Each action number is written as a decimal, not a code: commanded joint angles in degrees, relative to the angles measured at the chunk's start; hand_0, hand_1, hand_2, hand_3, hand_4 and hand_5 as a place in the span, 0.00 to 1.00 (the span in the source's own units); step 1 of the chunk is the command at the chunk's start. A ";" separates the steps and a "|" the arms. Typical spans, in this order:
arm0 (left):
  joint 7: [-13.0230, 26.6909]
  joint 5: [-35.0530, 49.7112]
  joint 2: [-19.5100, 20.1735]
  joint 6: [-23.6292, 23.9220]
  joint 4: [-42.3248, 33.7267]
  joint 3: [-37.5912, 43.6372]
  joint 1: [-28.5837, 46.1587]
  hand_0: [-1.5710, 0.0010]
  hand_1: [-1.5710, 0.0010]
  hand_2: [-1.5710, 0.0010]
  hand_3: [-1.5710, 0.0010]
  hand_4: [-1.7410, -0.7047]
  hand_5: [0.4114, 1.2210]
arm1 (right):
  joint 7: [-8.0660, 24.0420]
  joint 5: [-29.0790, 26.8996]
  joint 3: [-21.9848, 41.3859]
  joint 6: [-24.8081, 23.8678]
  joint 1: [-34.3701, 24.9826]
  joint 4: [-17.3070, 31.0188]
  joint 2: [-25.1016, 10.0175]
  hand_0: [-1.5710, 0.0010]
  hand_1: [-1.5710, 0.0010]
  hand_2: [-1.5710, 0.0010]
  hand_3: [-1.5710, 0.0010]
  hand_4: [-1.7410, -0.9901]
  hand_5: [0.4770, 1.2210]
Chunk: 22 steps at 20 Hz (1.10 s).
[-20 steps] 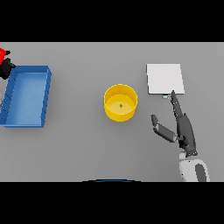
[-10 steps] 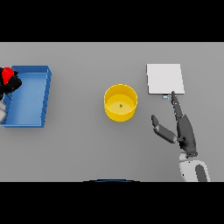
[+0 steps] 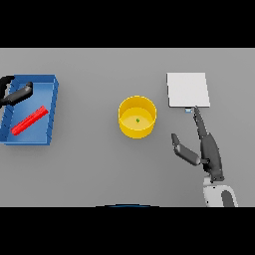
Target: Pick up the red beaker and tilt it to pour out 1 green nut into yellow bowl. Pick up the yellow bowl and place it on the metallic measuring scale.
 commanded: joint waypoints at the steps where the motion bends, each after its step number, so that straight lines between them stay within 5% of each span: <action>1: -0.24 0.17 -0.05 -0.15 0.06 0.12 -0.09 0.88 0.90 0.90 0.90 0.91 0.33 | 0.43 0.05 0.31 0.26 0.22 -0.45 0.05 1.00 1.00 1.00 1.00 0.74 0.26; 6: -3.60 0.56 -0.99 1.60 0.68 1.62 -0.90 0.96 0.97 0.97 0.97 0.92 0.32 | 3.25 3.93 1.36 -1.34 -0.73 -0.56 -0.35 1.00 1.00 1.00 1.00 0.72 0.25; 9: -4.38 0.51 -1.48 1.89 1.55 2.04 -1.87 0.98 0.98 0.98 0.98 0.93 0.33 | 2.72 3.55 2.21 2.09 -3.65 0.07 -2.42 1.00 1.00 1.00 1.00 0.77 0.29; 16: -4.01 0.77 -2.48 2.60 1.00 1.41 -0.93 1.00 1.00 1.00 1.00 0.91 0.37 | 5.52 13.55 8.04 9.31 -14.01 2.53 -11.55 1.00 1.00 1.00 1.00 0.62 0.28; 22: -4.35 0.65 -1.79 2.39 0.87 1.29 -0.51 1.00 1.00 1.00 1.00 0.91 0.38 | 4.14 23.08 15.35 16.22 -25.74 7.36 -17.66 1.00 1.00 1.00 1.00 0.63 0.25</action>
